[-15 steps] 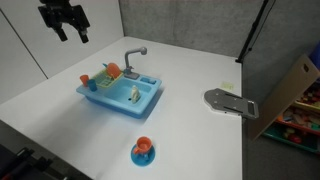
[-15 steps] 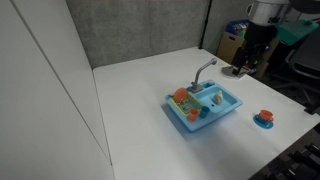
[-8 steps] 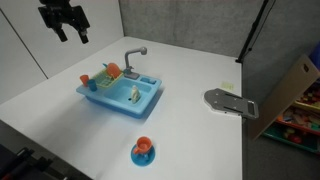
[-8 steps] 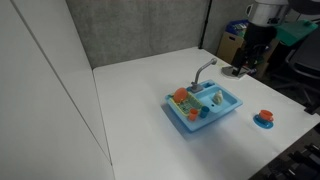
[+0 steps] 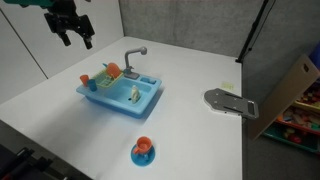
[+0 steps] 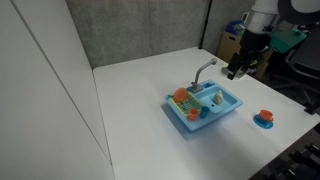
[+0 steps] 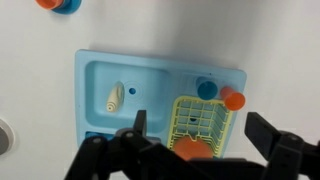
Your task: Place the blue cup on the table
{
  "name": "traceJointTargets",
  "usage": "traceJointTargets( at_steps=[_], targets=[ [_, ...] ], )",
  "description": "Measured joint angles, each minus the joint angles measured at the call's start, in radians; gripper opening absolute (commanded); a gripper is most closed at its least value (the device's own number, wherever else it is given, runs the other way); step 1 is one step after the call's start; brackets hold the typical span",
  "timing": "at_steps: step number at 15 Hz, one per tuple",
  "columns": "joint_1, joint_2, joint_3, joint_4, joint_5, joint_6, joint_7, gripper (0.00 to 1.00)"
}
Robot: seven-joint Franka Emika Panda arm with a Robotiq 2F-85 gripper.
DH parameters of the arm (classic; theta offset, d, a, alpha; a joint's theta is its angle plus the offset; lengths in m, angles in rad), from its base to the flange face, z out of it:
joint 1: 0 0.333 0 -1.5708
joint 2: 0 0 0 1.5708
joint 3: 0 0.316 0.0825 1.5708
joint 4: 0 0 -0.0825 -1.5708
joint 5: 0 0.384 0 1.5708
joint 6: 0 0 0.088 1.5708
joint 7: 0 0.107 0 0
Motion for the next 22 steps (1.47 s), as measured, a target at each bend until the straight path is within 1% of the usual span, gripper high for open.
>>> traceJointTargets(
  at_steps=[8,13,17,22],
  targets=[
    [0.0,0.083,-0.016,-0.054,-0.001,0.13,-0.018,1.0],
    [0.0,0.16,-0.021,-0.052,-0.013,0.189,-0.018,1.0],
    [0.008,0.215,-0.022,-0.041,-0.037,0.21,-0.008,1.0],
    [0.041,0.276,-0.037,-0.018,-0.099,0.244,0.053,1.0]
  ],
)
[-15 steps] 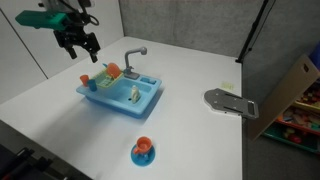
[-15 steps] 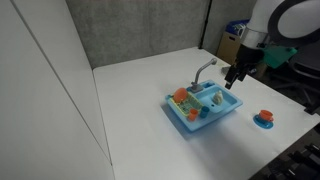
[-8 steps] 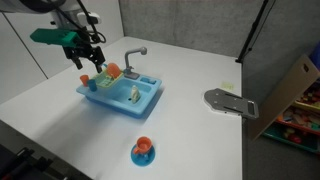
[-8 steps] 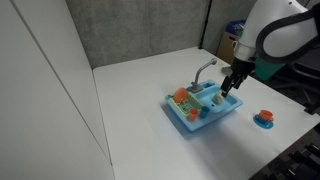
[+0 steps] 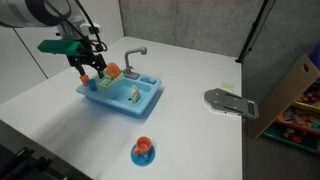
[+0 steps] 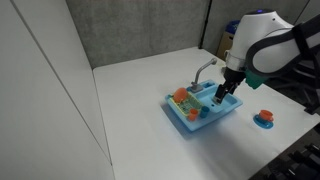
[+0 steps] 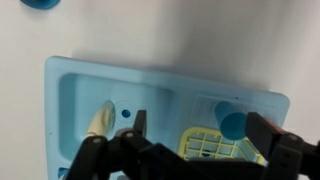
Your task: Place the blue cup on the table
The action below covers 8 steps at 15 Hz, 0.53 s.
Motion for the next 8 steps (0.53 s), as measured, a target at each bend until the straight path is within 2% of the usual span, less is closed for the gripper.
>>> traceJointTargets(
  at_steps=[4,8],
  targets=[
    [0.041,0.042,-0.023,0.018,-0.06,0.035,0.079,1.0],
    [0.074,0.078,-0.03,0.054,-0.07,0.036,0.116,1.0]
  ],
)
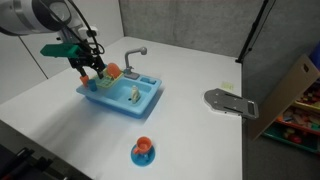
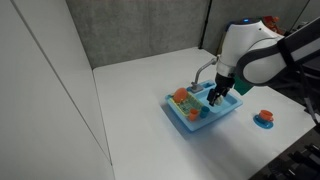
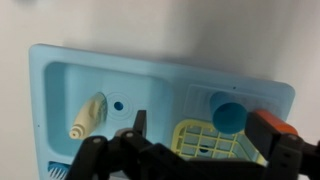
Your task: Place the blue cup on the table
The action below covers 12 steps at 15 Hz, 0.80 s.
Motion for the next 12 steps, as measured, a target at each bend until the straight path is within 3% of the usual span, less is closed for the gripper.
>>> traceJointTargets(
  at_steps=[12],
  targets=[
    [0.018,0.112,-0.009,0.102,0.001,0.0,0.011,1.0]
  ],
)
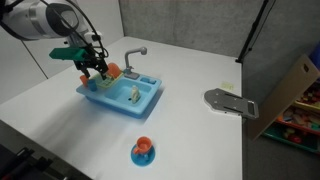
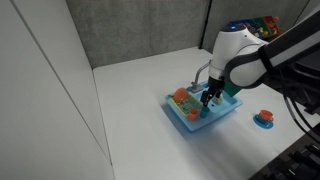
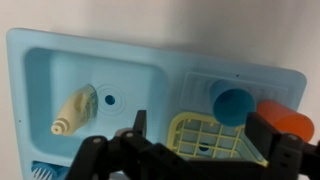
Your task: Place the blue cup on the table
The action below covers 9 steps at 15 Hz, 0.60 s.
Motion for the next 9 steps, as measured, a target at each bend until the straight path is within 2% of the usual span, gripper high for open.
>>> traceJointTargets(
  at_steps=[9],
  targets=[
    [-0.004,0.019,0.003,0.015,0.038,-0.001,-0.016,1.0]
  ],
)
